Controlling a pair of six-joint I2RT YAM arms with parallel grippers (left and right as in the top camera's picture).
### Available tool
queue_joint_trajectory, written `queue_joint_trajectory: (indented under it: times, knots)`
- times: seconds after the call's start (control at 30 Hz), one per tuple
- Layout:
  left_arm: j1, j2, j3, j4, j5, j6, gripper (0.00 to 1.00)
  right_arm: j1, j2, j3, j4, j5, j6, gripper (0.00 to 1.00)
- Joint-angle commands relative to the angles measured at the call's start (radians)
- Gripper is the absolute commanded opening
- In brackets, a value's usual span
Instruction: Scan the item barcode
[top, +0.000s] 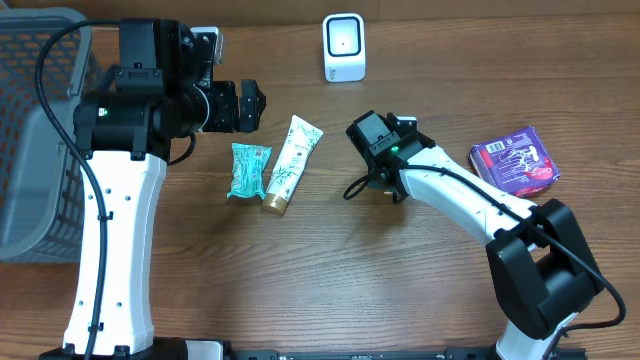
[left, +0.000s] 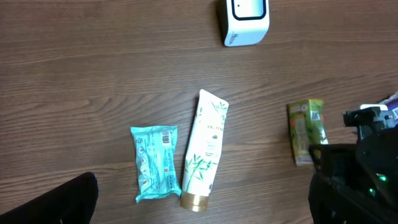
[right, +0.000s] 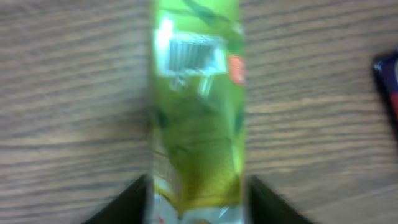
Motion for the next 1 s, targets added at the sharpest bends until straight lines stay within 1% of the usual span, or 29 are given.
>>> queue_joint_trajectory:
  times: [0.0,0.07,0.17,0.2,0.23,0.3,0.33,0.4,0.53,0.67,0.77,0.8,0.87,0.9,0.97]
  knots:
    - [-0.001,0.002,0.011,0.001,0.007,-0.016,1.00,-0.019,-0.006,0.027,0.050,-0.086,-0.100,1.00]
    - [-0.001,0.002,0.011,0.001,0.007,-0.016,1.00,-0.042,-0.007,0.042,0.041,-0.159,-0.148,1.00]
    - [-0.001,0.002,0.011,0.001,0.007,-0.016,1.00,-0.122,-0.032,0.097,-0.023,-0.326,-0.147,0.98]
    - [-0.001,0.002,0.011,0.001,0.007,-0.016,1.00,-0.164,-0.054,0.103,-0.029,-0.407,-0.146,0.94]
    - [-0.001,0.002,0.011,0.001,0.007,-0.016,1.00,-0.180,-0.063,0.103,-0.031,-0.438,-0.145,0.93]
    - [-0.001,0.002,0.011,0.001,0.007,-0.016,1.00,-0.304,-0.081,0.097,-0.047,-0.639,-0.121,0.84]
    - [-0.001,0.002,0.011,0.001,0.007,-0.016,1.00,-0.338,-0.079,0.074,-0.032,-0.711,-0.121,0.80]
    - [-0.001,0.002,0.011,0.001,0.007,-0.016,1.00,-0.370,-0.079,0.016,0.006,-0.792,-0.121,0.78]
    - [-0.001,0.002,0.011,0.001,0.007,-0.016,1.00,-0.406,-0.079,-0.089,0.075,-0.869,-0.121,0.78]
    - [-0.001,0.002,0.011,0.001,0.007,-0.016,0.99,-0.412,-0.077,-0.195,0.208,-0.959,-0.118,0.77]
    - [-0.001,0.002,0.011,0.001,0.007,-0.016,1.00,-0.404,-0.076,-0.261,0.289,-0.964,-0.040,0.77]
    - [-0.001,0.002,0.011,0.001,0.007,-0.016,1.00,-0.399,-0.076,-0.285,0.325,-0.967,-0.009,0.75]
    - [-0.001,0.002,0.011,0.001,0.007,-0.016,1.00,-0.390,-0.076,-0.304,0.362,-0.967,0.022,0.67]
    - [-0.001,0.002,0.011,0.001,0.007,-0.016,1.00,-0.377,-0.076,-0.317,0.396,-0.962,0.051,0.59]
    - [-0.001,0.002,0.011,0.001,0.007,-0.016,1.00,-0.349,-0.076,-0.336,0.443,-0.916,0.112,0.51]
